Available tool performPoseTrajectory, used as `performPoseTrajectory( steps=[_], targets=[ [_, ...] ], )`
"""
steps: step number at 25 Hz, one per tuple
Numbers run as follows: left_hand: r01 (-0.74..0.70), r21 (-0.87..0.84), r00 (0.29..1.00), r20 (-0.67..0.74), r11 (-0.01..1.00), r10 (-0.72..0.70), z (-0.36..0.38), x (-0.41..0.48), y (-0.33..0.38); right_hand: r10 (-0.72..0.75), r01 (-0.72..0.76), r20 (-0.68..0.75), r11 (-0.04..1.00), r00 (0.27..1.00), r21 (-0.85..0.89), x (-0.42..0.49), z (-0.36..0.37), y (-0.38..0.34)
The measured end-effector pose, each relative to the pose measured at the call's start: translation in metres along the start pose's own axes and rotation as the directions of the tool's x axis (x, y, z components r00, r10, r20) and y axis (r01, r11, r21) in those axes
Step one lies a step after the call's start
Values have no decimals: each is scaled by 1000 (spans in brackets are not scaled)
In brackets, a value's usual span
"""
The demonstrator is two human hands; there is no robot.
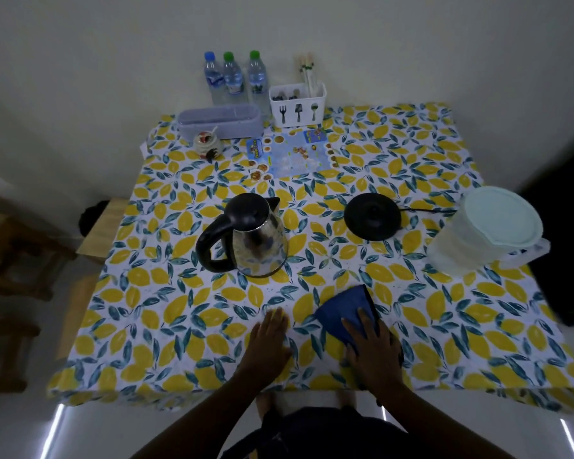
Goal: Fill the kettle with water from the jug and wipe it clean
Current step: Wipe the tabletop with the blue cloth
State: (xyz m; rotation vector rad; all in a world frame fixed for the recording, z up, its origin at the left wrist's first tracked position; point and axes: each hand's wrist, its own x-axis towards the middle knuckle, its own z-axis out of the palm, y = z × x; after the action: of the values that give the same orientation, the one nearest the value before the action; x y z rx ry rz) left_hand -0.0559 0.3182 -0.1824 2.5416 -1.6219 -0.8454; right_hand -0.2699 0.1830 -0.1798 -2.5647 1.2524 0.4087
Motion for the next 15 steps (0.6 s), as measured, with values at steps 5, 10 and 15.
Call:
performPoseTrajectory(
  steps=[5, 10, 15],
  targets=[
    [-122, 7, 992, 24, 993, 121, -5, 21, 33, 7, -6, -26, 998, 1000, 56, 9, -11, 11],
    [-252, 4, 966, 63, 968, 251, -8, 51, 80, 180, -121, -249, 965, 952, 235, -1, -31, 59],
    [-365, 91, 930, 87, 926, 358, -5, 77, 138, 371, -276, -270, 902, 889, 331, -6, -37, 113]
  ],
)
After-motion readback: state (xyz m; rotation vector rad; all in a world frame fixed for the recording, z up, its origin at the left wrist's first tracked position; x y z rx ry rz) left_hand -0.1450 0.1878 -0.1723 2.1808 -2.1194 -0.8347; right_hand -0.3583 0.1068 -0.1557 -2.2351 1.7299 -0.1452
